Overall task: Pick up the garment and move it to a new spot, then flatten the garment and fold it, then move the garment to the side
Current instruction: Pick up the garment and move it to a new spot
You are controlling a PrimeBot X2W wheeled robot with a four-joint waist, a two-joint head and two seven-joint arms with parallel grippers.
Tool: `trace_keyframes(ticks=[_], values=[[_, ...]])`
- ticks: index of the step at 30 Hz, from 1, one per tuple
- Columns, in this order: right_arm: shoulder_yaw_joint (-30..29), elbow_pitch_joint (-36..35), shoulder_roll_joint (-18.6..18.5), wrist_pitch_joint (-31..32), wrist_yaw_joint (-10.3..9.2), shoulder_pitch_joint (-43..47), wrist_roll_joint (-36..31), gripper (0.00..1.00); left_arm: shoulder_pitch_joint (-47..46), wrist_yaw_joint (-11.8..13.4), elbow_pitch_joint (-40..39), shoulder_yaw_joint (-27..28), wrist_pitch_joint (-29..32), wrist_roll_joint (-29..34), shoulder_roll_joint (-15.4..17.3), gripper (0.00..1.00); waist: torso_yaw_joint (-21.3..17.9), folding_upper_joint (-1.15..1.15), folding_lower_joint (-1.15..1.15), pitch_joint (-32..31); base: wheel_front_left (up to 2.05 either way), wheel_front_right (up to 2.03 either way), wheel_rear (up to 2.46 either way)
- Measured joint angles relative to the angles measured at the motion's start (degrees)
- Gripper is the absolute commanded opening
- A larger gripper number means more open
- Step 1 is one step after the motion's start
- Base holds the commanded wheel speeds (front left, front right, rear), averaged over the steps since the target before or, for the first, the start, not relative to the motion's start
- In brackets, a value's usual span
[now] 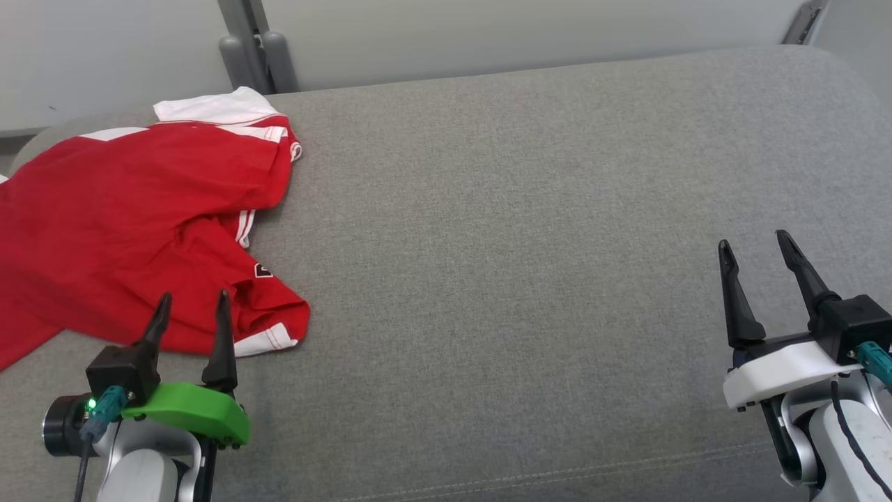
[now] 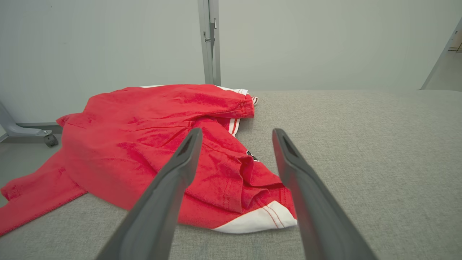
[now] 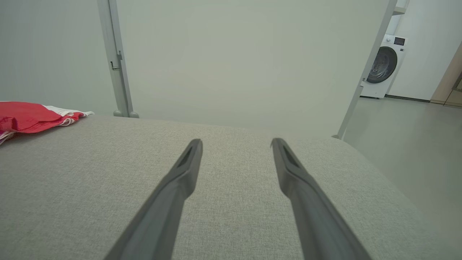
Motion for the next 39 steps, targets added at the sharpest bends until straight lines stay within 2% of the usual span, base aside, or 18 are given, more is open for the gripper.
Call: trace_keyframes(ticks=[11, 23, 34, 39], values=[[-0.1, -0.8, 0.2, 0.0, 0.41, -1.7, -0.4, 1.0, -10.6, 0.0, 3.7, 1.7, 3.0, -0.2, 2.1, 1.0, -3.7, 0.0, 0.0, 4.6, 0.0, 0.0, 0.0], [-0.2, -0.9, 1.6, 0.0, 0.51, -3.6, -0.5, 1.0, -15.3, 0.0, 9.7, 1.1, 5.3, -0.2, 2.8, 1.0, -7.1, 0.0, 0.0, 8.8, 0.0, 0.0, 0.0], [-0.5, -0.9, 2.9, 0.0, 0.51, -4.3, -0.5, 1.0, -19.4, -1.0, 15.2, -0.6, 6.9, 1.0, 2.9, 1.0, -8.2, 0.0, 0.0, 11.2, 0.0, 0.0, 0.0], [-0.4, -0.8, 3.5, 0.0, 0.52, -4.4, -0.5, 1.0, -20.8, -0.6, 17.9, -0.6, 7.7, 1.9, 4.5, 1.0, -8.3, 0.0, 0.0, 11.5, 0.0, 0.0, 0.0]])
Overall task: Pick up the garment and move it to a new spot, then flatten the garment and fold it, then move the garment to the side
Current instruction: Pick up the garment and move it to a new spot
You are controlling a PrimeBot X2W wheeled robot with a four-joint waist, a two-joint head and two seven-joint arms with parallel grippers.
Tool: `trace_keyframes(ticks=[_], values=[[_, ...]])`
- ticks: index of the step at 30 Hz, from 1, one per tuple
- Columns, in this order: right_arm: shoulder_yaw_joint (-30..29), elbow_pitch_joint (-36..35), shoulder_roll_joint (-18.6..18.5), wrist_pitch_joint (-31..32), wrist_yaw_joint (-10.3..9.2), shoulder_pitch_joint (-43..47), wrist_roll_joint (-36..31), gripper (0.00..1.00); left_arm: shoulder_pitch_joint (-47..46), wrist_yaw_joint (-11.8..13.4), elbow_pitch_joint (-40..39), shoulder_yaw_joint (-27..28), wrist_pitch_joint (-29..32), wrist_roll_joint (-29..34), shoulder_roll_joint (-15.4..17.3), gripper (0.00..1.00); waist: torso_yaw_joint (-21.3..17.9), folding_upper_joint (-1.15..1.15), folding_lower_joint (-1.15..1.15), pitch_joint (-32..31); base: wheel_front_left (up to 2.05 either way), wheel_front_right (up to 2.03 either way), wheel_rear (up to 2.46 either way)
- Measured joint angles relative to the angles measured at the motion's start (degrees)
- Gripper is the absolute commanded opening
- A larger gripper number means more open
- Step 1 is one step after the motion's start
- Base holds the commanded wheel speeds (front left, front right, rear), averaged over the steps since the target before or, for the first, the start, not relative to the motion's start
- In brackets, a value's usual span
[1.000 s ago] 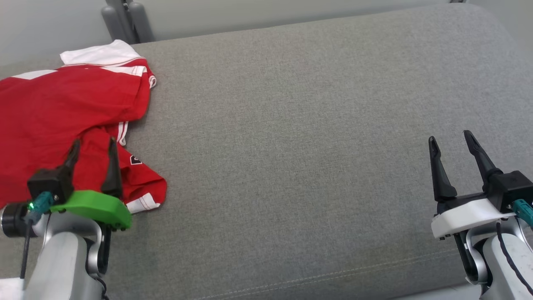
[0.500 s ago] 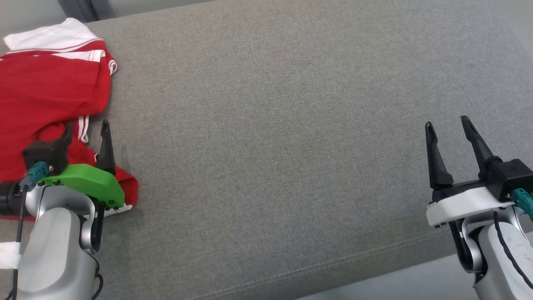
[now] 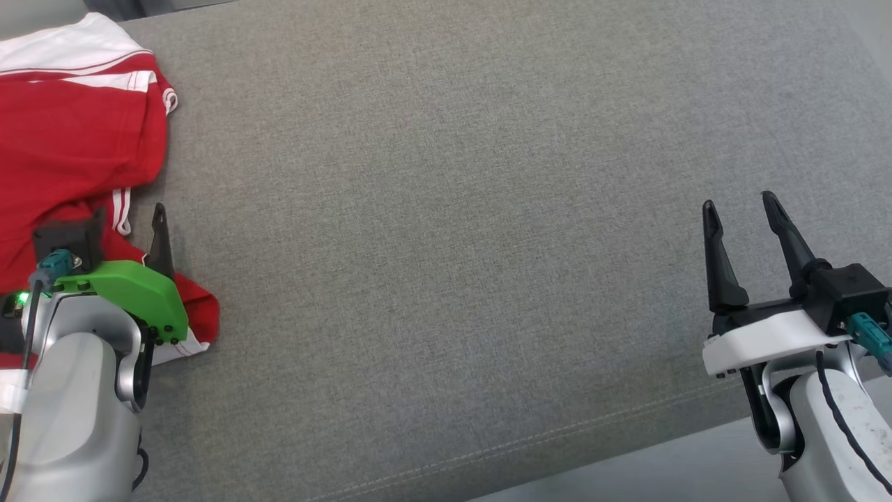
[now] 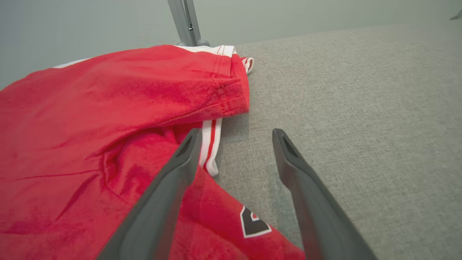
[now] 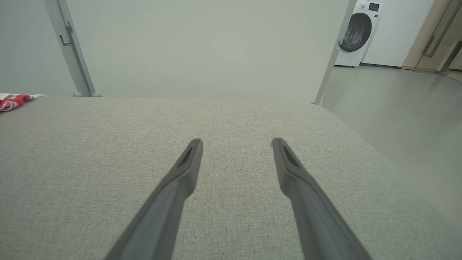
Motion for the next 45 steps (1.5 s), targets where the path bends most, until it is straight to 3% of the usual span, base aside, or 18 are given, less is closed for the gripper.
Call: trace_keyframes(ticks=[23, 29, 45], values=[[-0.5, 0.5, 1.3, 0.0, 1.0, -0.5, -0.4, 1.0, -6.4, 1.8, 4.2, 0.0, -0.7, 2.5, 1.4, 1.0, -0.2, 0.0, 0.0, 0.9, 0.0, 0.0, 0.0], [-0.2, 0.5, 2.0, 0.0, 1.52, -1.1, -0.4, 1.0, -8.3, 1.8, 5.6, -0.4, -0.7, 3.2, 2.9, 1.0, -0.8, 0.0, 0.0, 1.9, 0.0, 0.0, 0.0], [-0.5, 0.9, 3.3, 0.0, 2.0, -1.2, -0.4, 1.0, -10.4, 1.1, 9.5, -2.3, -1.0, 4.2, 2.5, 1.0, -2.1, 0.0, 0.0, 2.9, 0.0, 0.0, 0.0]])
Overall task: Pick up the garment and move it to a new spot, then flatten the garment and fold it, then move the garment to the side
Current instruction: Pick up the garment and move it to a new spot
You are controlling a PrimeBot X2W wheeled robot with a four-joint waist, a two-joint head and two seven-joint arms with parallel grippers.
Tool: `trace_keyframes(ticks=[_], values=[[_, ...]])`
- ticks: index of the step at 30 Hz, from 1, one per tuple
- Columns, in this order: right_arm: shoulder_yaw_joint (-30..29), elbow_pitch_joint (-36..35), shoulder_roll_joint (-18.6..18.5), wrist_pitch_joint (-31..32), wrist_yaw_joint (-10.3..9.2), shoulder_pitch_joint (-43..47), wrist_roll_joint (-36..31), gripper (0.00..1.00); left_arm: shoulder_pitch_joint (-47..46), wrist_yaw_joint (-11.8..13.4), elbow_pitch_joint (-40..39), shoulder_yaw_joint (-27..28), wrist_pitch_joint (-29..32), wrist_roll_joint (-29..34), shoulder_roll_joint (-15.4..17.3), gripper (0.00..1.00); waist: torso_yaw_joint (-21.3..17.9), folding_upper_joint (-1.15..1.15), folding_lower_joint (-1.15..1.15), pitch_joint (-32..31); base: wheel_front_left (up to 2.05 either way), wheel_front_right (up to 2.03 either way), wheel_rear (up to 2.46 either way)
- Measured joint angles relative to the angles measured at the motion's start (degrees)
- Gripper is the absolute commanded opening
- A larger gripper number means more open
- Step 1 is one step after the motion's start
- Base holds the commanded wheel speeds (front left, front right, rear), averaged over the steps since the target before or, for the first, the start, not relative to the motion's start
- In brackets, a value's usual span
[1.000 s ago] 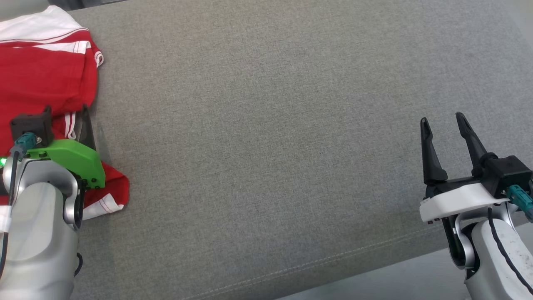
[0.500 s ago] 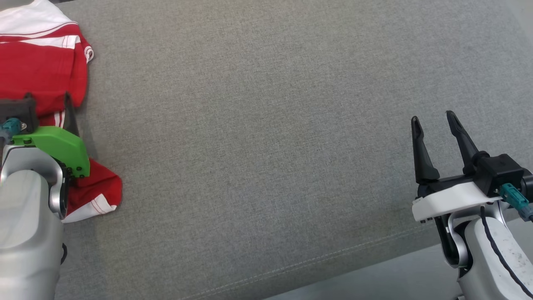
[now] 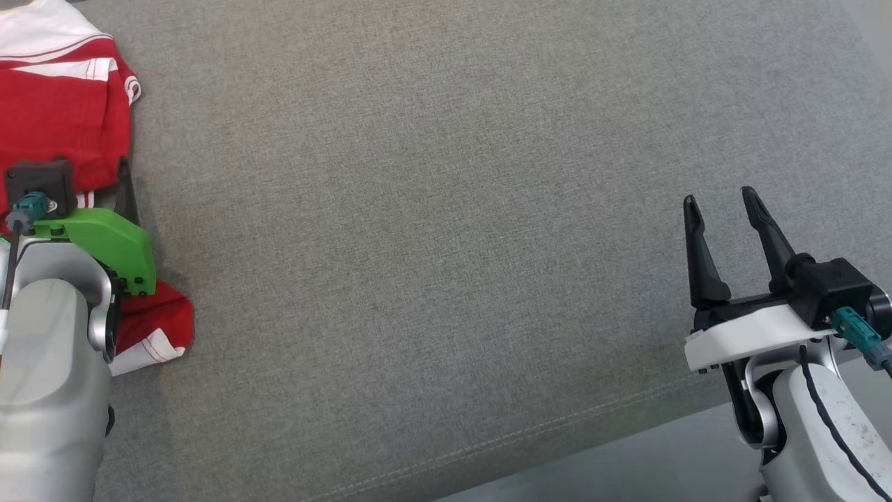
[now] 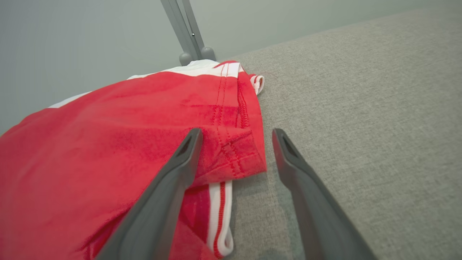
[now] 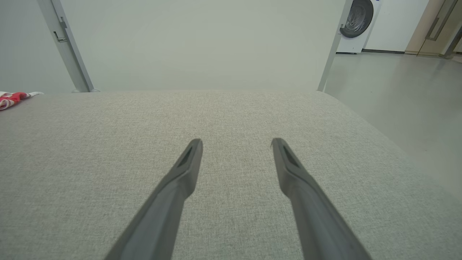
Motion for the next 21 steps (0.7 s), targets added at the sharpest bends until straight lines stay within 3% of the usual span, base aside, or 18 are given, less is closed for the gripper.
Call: trace_keyframes(ticks=[1, 4, 5, 6, 7, 17, 21], values=[[0.0, 0.0, 0.0, 0.0, 0.01, 0.0, 0.0, 1.0, 0.0, 0.0, 0.3, -0.1, 0.0, 0.0, -0.1, 1.0, 0.0, 0.0, 0.0, 0.0, 0.0, 0.0, 0.0], [-0.2, 0.1, 0.2, 0.0, 0.02, 0.0, -0.1, 1.0, 0.0, 0.0, 1.4, -0.1, 0.1, 0.0, -0.1, 0.53, 0.0, 0.0, 0.0, 0.1, 0.0, 0.0, 0.0], [-0.2, 0.1, 0.2, 0.0, 0.02, 0.0, -0.1, 1.0, 0.0, 0.0, 1.7, -0.1, 0.1, 0.0, -0.1, 0.32, 0.0, 0.0, 0.0, 0.1, 0.0, 0.0, 0.0], [-0.3, 0.2, 0.2, 0.0, 0.03, -0.1, -0.1, 1.0, 0.0, -0.2, 1.9, -0.1, 0.2, 0.0, -0.1, 0.2, 0.1, 0.0, 0.0, 0.0, 0.0, 0.0, 0.0], [-0.5, 0.2, 0.2, 0.0, 0.18, -0.2, -0.2, 1.0, 0.0, -0.5, 2.3, -0.2, 0.2, 0.0, -0.1, 0.0, 0.2, 0.0, 0.0, 0.0, 0.0, 0.0, 0.0], [-1.1, 1.1, 0.4, 0.0, 0.19, -0.2, -0.4, 1.0, -0.7, -1.2, 3.1, -0.5, -1.3, -0.4, -2.0, 0.0, 1.1, 0.0, 0.0, -1.3, 0.0, 0.0, 0.0], [-1.2, 1.2, 0.9, -0.1, 0.56, -0.2, -0.4, 1.0, -1.5, -3.0, 1.1, -2.1, -2.4, -1.7, -6.6, 0.0, 1.6, 0.0, 0.0, -2.1, 0.0, 0.0, 0.0]])
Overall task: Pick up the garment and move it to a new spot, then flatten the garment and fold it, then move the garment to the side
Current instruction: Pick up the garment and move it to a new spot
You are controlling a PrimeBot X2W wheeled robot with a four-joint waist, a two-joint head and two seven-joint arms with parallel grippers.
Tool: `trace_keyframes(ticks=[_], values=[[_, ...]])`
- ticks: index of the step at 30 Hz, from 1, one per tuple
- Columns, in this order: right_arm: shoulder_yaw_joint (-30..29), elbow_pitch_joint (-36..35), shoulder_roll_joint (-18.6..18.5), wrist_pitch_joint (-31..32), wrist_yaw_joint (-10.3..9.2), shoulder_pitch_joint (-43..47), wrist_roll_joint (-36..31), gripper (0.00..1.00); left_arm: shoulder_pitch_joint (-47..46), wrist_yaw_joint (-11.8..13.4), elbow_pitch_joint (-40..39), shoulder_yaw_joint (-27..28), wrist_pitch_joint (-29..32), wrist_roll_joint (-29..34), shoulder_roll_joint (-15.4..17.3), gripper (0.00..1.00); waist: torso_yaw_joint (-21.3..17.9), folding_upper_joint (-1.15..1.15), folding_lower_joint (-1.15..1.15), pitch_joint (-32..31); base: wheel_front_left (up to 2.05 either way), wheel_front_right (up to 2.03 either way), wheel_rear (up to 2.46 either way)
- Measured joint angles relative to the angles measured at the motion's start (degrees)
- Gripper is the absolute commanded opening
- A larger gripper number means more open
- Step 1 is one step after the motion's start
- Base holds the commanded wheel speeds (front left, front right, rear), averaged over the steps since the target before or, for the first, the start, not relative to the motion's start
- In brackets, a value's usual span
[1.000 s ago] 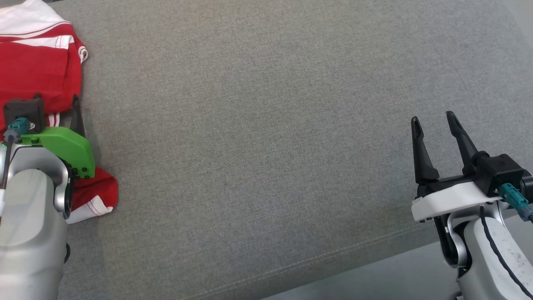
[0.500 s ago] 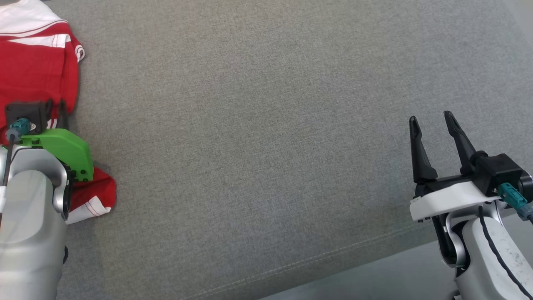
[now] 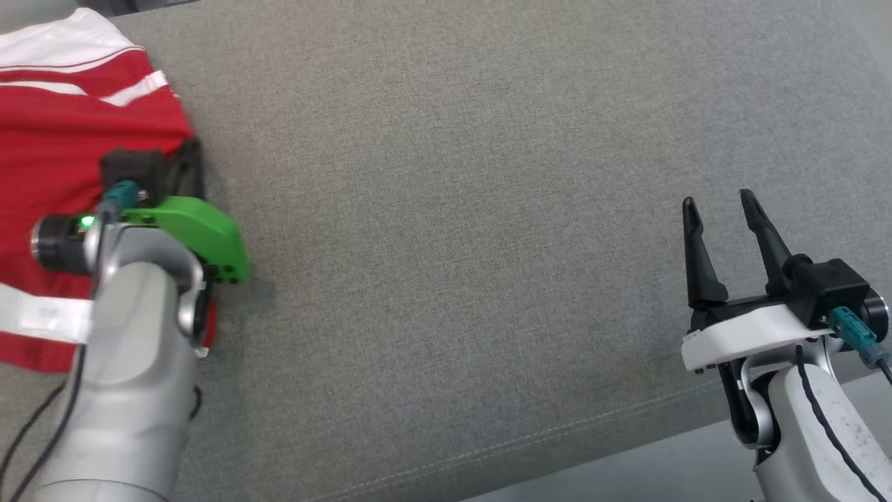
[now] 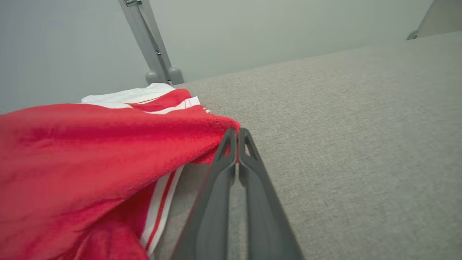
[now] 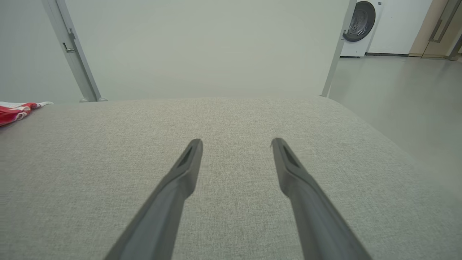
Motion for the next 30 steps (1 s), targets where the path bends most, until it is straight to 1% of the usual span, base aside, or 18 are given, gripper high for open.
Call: trace_keyframes(ticks=[4, 6, 7, 13, 19, 20, 22, 26, 27, 28, 30], values=[[0.9, 0.7, 1.7, 0.0, 0.68, -0.1, 0.0, 1.0, -0.6, -1.4, -2.0, -3.5, -0.8, -0.1, -5.6, 0.0, 0.0, 0.0, 0.0, -0.9, 0.0, 0.0, 0.0], [1.7, 1.1, 2.5, 0.0, 1.01, -0.2, 0.0, 1.0, -1.0, -1.6, -3.1, -5.1, -0.9, -0.1, -7.4, 0.0, -0.4, 0.0, 0.0, -1.4, 0.0, 0.0, 0.0], [2.1, 1.3, 2.8, 0.0, 1.23, -0.2, 0.0, 1.0, -1.2, -1.7, -3.7, -5.8, -0.9, -0.1, -7.9, 0.0, -0.6, 0.0, 0.0, -1.6, 0.0, 0.0, 0.0], [2.2, 1.9, 3.2, 0.0, 1.46, -0.2, 0.0, 1.0, -1.4, -2.5, -6.3, -10.2, -1.0, -0.3, -7.2, 0.0, -3.0, 0.0, 0.0, -2.6, 0.0, 0.0, 0.0], [2.0, 2.1, 3.7, 0.0, 1.45, -0.1, 0.0, 1.0, -1.3, -3.0, -9.4, -17.3, 0.3, -1.4, -6.5, 0.0, -6.7, 0.0, 0.0, -3.4, 0.0, 0.0, 0.0], [1.9, 2.2, 3.8, 0.0, 1.45, -0.1, 0.0, 1.0, -1.1, -3.0, -10.5, -19.2, 0.7, -2.4, -6.3, 0.0, -7.4, 0.0, 0.0, -3.4, 0.0, 0.0, 0.0], [1.8, 2.2, 3.9, 0.0, 1.41, 0.0, 0.0, 1.0, -0.4, -3.1, -13.7, -23.7, 1.1, -7.8, -5.8, 0.0, -8.8, 0.0, 0.0, -3.6, 0.0, 0.0, 0.0], [1.9, 2.3, 4.2, 0.0, 1.42, 0.5, 0.1, 1.0, 1.7, -3.1, -20.4, -32.6, 2.4, -14.8, -5.6, 0.0, -11.7, 0.0, 0.0, -3.9, 0.0, 0.0, 0.0], [2.4, 2.5, 4.3, 0.0, 1.54, 0.8, 0.1, 1.0, 2.6, -3.1, -23.2, -36.2, 3.1, -16.5, -5.5, 0.0, -13.2, 0.0, 0.0, -4.0, 0.0, 0.0, 0.0], [2.6, 2.7, 4.5, 0.0, 1.98, 0.9, 0.1, 1.0, 3.0, -3.1, -24.4, -37.7, 3.3, -17.7, -5.4, 0.0, -13.9, 0.0, 0.0, -4.0, 0.0, 0.0, 0.0], [3.0, 3.0, 4.7, -0.1, 2.15, 0.9, 0.1, 1.0, 3.4, -3.1, -26.7, -40.5, 3.8, -19.0, -5.2, 0.0, -15.4, 0.0, 0.0, -4.0, 0.0, 0.0, 0.0]])
